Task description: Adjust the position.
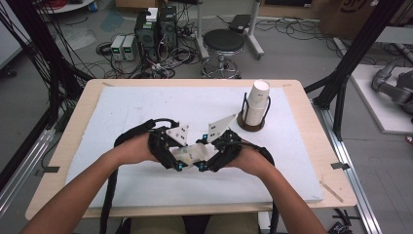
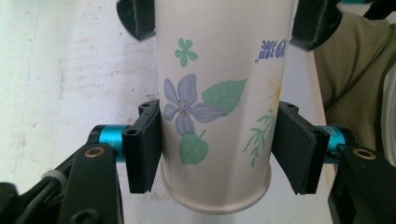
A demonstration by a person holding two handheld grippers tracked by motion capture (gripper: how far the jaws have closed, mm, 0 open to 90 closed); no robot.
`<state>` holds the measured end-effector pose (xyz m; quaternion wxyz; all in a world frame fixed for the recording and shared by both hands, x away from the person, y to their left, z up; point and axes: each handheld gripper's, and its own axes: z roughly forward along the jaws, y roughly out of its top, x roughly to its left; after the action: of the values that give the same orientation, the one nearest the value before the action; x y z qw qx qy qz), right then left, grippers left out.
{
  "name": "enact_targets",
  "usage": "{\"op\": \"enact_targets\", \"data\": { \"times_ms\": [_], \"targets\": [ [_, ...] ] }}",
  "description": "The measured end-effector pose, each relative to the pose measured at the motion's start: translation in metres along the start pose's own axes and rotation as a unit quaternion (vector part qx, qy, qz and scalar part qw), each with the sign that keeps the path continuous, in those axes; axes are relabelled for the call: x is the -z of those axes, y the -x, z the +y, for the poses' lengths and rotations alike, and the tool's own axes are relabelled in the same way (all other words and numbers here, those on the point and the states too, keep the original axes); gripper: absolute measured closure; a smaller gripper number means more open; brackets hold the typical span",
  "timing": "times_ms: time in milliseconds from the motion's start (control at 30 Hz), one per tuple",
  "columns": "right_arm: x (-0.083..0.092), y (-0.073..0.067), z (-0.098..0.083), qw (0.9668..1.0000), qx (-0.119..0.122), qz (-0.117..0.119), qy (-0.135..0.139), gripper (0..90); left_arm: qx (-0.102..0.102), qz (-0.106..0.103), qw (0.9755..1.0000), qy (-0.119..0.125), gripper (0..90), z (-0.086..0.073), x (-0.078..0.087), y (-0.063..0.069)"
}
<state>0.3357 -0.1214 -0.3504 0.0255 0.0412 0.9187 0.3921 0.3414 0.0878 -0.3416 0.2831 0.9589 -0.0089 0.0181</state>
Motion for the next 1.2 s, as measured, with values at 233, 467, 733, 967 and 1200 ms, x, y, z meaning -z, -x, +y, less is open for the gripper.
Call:
{"op": "enact_targets", "data": {
  "times_ms": [233,467,733,967,1200],
  "targets": [
    [-0.002,0.001,0.003,0.9997,0.020,0.009,-0.009,37.2,-0.003,-0.010,0.9999,0.001,37.8,0.000,-0.002,0.000],
    [-0.001,0.003,0.002,0.9997,0.013,0.015,-0.015,37.5,0.030,-0.008,0.9986,0.042,21.0,-0.006,-0.001,-0.002],
    [0.012,0.010,-0.005,0.9999,-0.012,0.011,0.002,37.5,0.072,0.019,0.9824,0.171,19.0,-0.036,0.006,0.003],
    [0.019,0.010,-0.012,0.9995,-0.021,0.006,0.024,37.5,0.114,0.032,0.9501,0.289,19.9,-0.058,0.017,0.006],
    [0.022,0.006,-0.025,0.9975,-0.032,0.004,0.063,37.4,0.126,0.039,0.9325,0.336,19.1,-0.071,0.009,0.012]
  ]
}}
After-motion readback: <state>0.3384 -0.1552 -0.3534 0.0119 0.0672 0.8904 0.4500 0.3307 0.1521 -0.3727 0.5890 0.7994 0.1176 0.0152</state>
